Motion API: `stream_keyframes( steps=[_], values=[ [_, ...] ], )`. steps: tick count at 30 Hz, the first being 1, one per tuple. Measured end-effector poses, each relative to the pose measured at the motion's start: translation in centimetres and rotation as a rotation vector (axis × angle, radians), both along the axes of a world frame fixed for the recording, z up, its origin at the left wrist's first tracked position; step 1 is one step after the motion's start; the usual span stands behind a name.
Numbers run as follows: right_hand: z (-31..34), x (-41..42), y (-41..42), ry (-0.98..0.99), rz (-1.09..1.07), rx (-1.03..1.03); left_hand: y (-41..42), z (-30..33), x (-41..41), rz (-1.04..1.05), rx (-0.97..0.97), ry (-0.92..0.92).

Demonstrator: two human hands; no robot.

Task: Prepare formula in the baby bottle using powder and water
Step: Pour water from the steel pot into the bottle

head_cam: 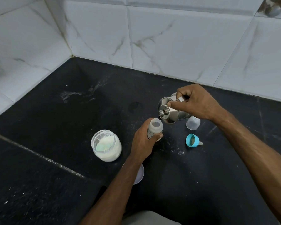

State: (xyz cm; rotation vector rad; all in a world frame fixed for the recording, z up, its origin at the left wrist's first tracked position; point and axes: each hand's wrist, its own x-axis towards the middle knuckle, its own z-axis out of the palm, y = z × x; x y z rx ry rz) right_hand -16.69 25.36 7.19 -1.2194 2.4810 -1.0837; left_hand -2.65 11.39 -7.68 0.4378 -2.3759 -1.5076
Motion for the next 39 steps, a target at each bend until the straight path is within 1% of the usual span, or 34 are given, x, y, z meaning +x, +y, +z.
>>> stream_keyframes(
  steps=[24, 39],
  values=[
    [0.51, 0.01, 0.14, 0.017, 0.017, -0.015, 0.0, -0.08, -0.17, -0.003, 0.012, -0.03],
    [0.51, 0.07, 0.01, 0.031, 0.038, -0.028, -0.1, -0.36, -0.13, -0.002, 0.004, 0.018]
  ],
)
